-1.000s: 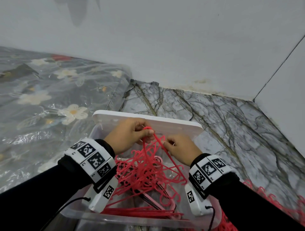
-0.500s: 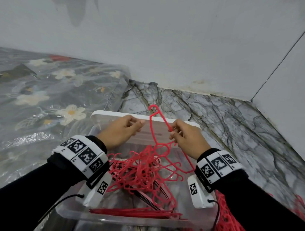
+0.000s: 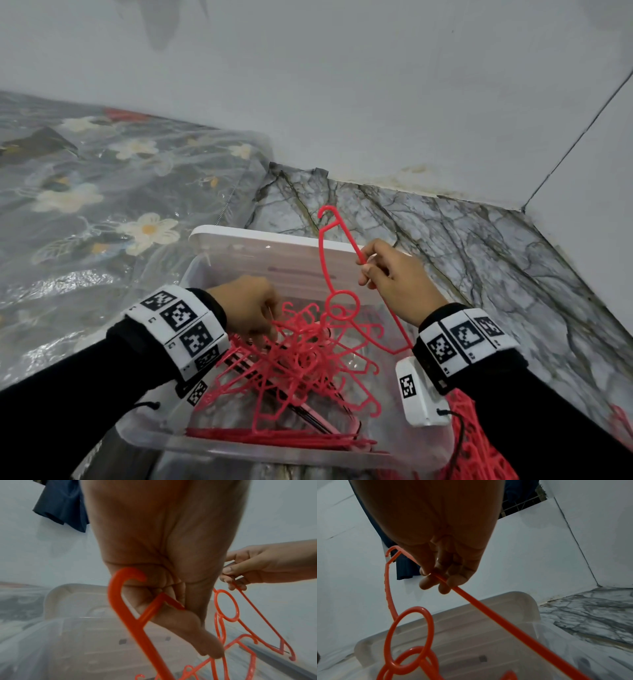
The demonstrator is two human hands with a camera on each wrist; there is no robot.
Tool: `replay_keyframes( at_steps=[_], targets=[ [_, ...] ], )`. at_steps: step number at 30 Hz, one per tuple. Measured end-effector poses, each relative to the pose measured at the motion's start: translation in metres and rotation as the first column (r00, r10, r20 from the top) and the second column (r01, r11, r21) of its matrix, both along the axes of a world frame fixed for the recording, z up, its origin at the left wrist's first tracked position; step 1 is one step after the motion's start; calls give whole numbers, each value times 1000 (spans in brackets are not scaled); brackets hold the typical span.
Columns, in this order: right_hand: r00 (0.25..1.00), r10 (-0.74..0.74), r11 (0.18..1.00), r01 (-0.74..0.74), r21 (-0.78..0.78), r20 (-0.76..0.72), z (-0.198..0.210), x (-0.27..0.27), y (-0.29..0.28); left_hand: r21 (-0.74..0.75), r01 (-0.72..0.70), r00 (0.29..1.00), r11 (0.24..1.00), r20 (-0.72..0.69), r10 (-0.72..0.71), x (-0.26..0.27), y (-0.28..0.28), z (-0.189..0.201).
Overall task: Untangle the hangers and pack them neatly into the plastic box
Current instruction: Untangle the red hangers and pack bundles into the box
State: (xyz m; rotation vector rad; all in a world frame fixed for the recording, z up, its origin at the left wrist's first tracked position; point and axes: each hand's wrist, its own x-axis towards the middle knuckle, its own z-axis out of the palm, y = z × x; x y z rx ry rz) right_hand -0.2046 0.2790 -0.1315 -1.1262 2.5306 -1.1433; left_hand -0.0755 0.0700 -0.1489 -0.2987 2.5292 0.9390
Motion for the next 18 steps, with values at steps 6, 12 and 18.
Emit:
replay_keyframes(
  at_steps=[6, 12, 18],
  targets=[
    [997, 73, 992, -71, 104, -15, -5, -1, 1, -54, -38, 996, 998, -82, 33, 0, -9, 1],
    [984, 176, 965, -172, 200, -2, -5, 8, -5, -202, 20, 994, 979, -104, -41, -2, -9, -4],
    [985, 170, 975, -172, 140, 26, -3, 14, -9, -372, 61, 995, 926, -47, -85, 0, -10, -5]
  ],
)
